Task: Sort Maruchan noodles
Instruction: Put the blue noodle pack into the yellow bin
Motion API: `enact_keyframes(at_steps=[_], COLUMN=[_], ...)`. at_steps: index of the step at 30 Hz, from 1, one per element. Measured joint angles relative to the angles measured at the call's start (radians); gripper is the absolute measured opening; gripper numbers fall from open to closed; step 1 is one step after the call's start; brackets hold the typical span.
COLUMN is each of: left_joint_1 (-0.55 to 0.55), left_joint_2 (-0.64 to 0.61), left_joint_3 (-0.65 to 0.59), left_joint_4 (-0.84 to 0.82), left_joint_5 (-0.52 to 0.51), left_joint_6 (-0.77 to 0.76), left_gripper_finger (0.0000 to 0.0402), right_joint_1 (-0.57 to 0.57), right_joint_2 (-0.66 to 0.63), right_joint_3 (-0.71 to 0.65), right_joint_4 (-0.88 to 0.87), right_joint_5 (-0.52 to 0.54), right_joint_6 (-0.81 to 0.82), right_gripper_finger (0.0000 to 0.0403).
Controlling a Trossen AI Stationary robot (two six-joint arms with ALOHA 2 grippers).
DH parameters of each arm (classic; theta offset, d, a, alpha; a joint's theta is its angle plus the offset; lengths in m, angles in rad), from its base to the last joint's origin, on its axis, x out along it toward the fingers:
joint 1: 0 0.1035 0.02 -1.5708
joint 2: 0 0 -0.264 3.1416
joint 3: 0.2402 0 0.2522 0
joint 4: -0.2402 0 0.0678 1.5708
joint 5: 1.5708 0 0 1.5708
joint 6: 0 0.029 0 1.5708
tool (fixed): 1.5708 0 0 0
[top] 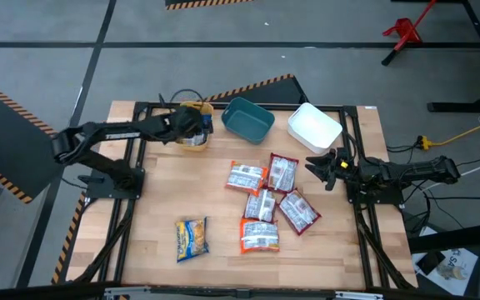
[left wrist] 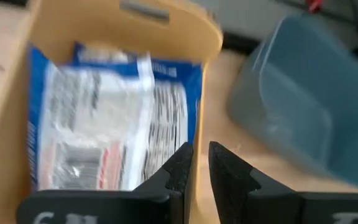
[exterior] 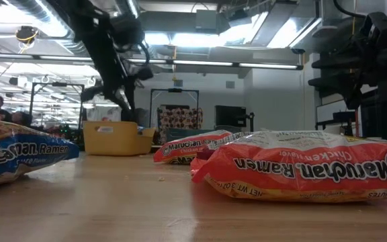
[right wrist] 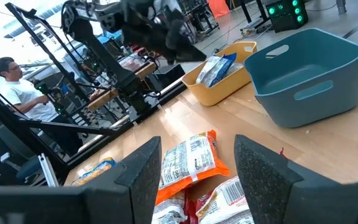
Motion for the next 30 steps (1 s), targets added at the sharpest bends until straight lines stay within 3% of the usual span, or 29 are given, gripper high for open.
enact_keyframes(at_steps=[2, 5, 8, 11, 13, 18, 24, 30], left_joint_1=[0.008, 0.017, -0.001, -0.057, -0.12, -0.357, -0.668, -0.858], left_joint_2=[-0.026, -0.069, -0.134, -0.202, -0.25, -0.324, -0.307, -0.262], left_joint_3=[0.0, 0.0, 0.0, 0.0, 0.0, 0.0, 0.002, 0.001], left_joint_4=[-0.004, 0.014, 0.014, -0.012, -0.029, -0.088, -0.039, -0.017], left_joint_5=[-0.005, 0.109, 0.39, 0.651, 0.749, 0.749, 0.697, 0.651], left_joint_6=[0.002, 0.139, 0.337, 0.39, 0.384, 0.332, 0.256, 0.21], left_gripper_finger=[0.0045, 0.0045, 0.0045, 0.0045, 0.0045, 0.0049, 0.008, 0.0129], right_joint_1=[0.0, 0.0, 0.0, 0.0, 0.0, 0.0, 0.0, 0.0], right_joint_2=[0.0, 0.0, 0.0, 0.0, 0.0, 0.0, 0.0, 0.0], right_joint_3=[0.0, 0.0, 0.0, 0.0, 0.0, 0.0, 0.0, 0.0], right_joint_4=[0.001, 0.001, 0.001, 0.001, 0.001, 0.001, 0.001, 0.001], right_joint_5=[0.008, 0.011, 0.006, 0.006, 0.007, 0.006, 0.004, 0.005], right_joint_6=[0.0, 0.0, 0.0, -0.005, -0.025, -0.025, -0.021, -0.015], right_gripper_finger=[0.0191, 0.0191, 0.0191, 0.0191, 0.0191, 0.0191, 0.0191, 0.0191])
